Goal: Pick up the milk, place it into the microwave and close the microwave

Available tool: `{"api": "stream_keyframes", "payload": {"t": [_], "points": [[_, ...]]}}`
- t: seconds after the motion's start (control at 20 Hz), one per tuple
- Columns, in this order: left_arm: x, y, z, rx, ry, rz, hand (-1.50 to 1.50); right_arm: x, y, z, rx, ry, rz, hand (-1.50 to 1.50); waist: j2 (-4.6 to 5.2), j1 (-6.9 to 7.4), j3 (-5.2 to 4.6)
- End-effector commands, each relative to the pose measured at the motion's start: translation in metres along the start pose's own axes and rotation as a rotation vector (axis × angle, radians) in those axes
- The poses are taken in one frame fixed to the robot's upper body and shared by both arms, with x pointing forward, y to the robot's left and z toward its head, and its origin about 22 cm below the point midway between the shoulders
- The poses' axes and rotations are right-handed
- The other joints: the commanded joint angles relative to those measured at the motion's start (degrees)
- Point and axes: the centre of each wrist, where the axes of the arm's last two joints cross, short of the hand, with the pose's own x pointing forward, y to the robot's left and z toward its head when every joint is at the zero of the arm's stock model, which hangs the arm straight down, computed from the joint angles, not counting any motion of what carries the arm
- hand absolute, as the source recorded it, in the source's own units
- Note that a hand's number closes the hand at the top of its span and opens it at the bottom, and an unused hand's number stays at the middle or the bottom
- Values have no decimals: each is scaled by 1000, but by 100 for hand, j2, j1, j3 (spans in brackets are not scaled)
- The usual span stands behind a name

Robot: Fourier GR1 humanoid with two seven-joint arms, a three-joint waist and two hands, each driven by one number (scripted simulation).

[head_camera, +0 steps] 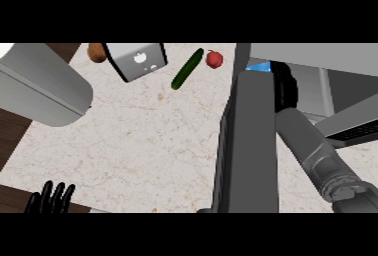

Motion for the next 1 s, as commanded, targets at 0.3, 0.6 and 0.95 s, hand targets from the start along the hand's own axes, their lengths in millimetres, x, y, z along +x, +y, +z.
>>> {"api": "stream_keyframes", "payload": {"t": [0.3,0.6,0.95], "points": [[2,3,4,-13,-6,-19,-150,32,17,1,83,-11,-286,-150,-83,-191,16],[2,3,4,-1,-7,-8,-150,20,23,19,121,0,-485,-150,-139,-412,5],[9,1,11,14,8,-16,-150,-8,30,53,163,35,-674,-150,-250,-630,-10]]}}
